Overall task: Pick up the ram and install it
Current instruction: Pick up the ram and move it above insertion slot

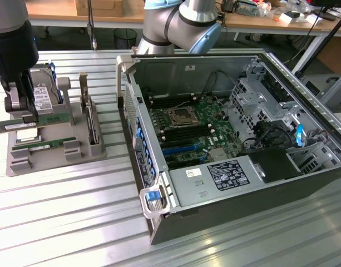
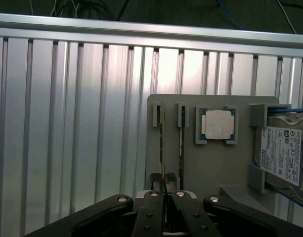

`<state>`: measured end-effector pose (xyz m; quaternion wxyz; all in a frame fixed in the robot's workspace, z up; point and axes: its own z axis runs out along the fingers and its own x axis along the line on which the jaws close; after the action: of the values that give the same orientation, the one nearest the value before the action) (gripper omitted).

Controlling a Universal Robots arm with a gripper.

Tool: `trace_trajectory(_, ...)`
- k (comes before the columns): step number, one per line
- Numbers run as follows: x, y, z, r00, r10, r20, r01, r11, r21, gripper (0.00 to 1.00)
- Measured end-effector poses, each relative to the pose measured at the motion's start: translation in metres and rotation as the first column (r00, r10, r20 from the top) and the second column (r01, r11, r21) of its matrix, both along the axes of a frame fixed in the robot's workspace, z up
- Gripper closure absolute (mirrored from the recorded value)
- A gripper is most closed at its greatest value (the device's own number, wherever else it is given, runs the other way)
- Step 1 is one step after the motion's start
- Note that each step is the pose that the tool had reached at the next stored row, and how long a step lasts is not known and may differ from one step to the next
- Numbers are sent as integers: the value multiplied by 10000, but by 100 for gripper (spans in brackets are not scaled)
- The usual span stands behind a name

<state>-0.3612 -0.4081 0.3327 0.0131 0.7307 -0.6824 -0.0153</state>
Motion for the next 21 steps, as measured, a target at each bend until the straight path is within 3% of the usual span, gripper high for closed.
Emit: trace_trajectory(21, 0, 0, 90, 10000, 1, 0, -1, 10000, 0, 88)
